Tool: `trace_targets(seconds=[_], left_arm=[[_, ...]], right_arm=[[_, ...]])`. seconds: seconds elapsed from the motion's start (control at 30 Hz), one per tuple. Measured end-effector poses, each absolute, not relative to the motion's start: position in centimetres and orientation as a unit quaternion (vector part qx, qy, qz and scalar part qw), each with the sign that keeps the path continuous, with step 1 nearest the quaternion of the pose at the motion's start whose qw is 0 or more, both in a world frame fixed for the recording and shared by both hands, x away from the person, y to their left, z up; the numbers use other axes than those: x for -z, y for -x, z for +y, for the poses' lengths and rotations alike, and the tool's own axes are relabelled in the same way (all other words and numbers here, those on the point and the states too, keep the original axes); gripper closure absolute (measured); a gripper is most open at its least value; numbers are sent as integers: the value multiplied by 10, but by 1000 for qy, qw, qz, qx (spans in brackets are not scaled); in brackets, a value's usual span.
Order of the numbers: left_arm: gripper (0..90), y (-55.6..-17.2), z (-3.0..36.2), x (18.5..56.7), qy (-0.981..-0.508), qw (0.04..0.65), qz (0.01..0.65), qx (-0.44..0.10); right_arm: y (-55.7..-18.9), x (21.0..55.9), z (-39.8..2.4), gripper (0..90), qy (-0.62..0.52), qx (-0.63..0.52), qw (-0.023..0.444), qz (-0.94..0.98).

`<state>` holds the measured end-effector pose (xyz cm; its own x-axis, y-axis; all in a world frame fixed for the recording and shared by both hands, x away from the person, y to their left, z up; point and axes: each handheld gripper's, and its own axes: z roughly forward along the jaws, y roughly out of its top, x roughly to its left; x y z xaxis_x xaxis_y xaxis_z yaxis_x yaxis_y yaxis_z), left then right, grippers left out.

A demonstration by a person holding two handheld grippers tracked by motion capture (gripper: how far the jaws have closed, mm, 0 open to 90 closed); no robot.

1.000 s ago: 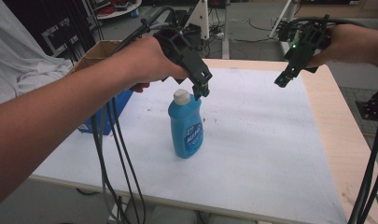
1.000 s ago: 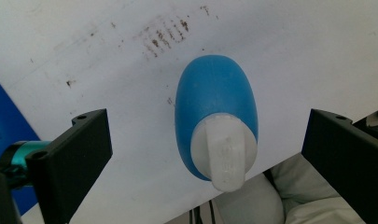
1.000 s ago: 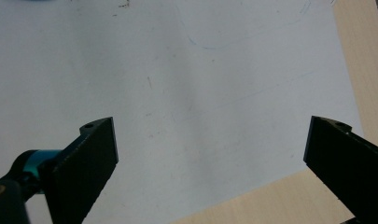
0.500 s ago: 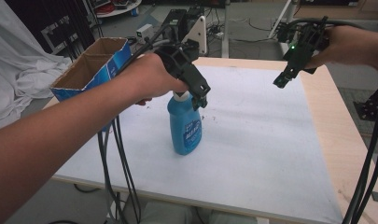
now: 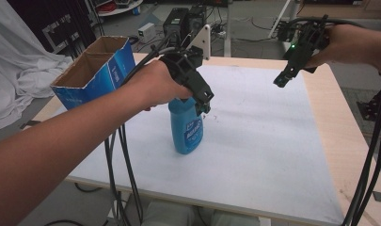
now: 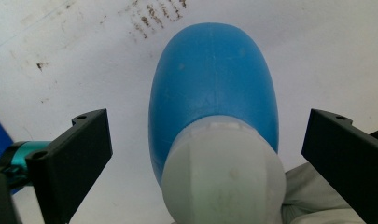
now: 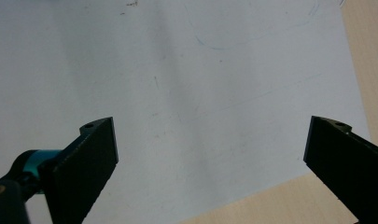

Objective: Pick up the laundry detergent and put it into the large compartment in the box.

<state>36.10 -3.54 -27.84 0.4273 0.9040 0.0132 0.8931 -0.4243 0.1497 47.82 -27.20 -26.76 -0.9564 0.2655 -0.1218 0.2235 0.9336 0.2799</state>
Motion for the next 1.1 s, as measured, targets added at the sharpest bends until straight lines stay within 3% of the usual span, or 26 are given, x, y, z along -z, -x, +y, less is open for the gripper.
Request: trace_targets(seconds=[0.33,0.43,0.77,1.1], left_arm=[[38,-364,-39,288,-845,48,531,-44],[99,-364,-39,289,-844,49,533,-41],[110,-365,-38,292,-839,43,540,-43],[209,-364,-35,292,-839,46,541,-40]], right_arm=[[-479,269,-274,20,-121,-136,77,980],[-479,269,-274,20,-125,-134,76,980],[-480,273,-275,20,-122,-137,74,980],[-480,273,-273,20,-118,-138,74,981]])
